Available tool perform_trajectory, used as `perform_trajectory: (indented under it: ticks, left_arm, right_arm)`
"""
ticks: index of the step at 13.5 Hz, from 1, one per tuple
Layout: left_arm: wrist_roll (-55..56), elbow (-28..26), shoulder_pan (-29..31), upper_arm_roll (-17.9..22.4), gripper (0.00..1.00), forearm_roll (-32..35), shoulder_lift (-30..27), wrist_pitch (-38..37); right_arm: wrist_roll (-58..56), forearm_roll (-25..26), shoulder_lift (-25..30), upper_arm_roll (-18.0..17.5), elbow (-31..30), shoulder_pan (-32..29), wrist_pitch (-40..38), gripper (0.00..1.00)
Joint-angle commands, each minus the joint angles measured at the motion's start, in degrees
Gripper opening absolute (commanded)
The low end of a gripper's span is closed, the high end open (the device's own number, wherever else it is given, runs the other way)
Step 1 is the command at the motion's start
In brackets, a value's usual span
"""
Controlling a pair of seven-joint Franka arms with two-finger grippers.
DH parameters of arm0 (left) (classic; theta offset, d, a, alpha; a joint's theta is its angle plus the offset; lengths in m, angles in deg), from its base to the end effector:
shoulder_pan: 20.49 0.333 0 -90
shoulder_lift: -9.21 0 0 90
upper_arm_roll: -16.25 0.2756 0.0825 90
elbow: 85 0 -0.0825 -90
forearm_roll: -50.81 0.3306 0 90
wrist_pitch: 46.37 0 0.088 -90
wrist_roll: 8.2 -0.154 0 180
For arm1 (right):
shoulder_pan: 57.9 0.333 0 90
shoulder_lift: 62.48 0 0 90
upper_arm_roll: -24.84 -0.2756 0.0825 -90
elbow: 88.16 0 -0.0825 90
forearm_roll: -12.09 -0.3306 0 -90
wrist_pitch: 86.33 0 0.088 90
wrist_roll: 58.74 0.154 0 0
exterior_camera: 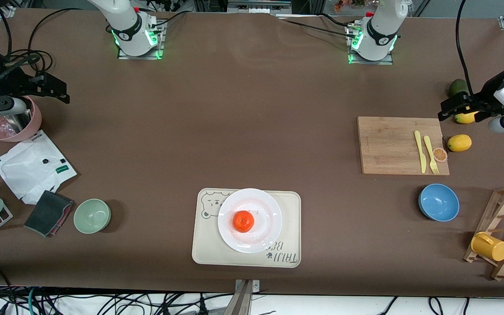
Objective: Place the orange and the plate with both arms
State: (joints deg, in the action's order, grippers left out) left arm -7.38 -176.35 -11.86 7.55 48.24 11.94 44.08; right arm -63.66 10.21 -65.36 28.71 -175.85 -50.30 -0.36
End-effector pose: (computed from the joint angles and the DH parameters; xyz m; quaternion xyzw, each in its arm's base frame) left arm 0.5091 -0.0062 0.5043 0.9991 0.0074 -0.0316 0.0258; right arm 0.5015 0.0386 0.5229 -0.9962 -0.0758 0.0399 0.0151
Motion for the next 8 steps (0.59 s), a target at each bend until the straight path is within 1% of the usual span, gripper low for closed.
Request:
perform_trajectory:
  ticks: [1,2,4,8]
  left_arm:
    - [-0.4,1.6,0.4,-0.4,1.0,0.7,0.5,-1.1]
    - [-0.5,1.6,0.5,-0.3,1.0,0.7,0.6,-1.1]
    - [-0.1,4.4,-0.3,-0.3,1.0,1.2,2.3,-2.9]
    - [-0.3,4.2,-0.1,-0.4,1.0,1.4,2.3,-3.0]
  right_arm:
    - [0.5,0.7,-0.7,-0.2,1.8,-0.3,-0.2,1.0]
    - [0.7,0.7,-0.7,-0.2,1.8,-0.3,0.1,1.0]
    - [0.7,0.7,-0.7,-0.2,1.8,-0.3,1.6,1.0]
    - [0.7,1.0,-0.7,-0.2,1.8,-0.2,3.5,1.0]
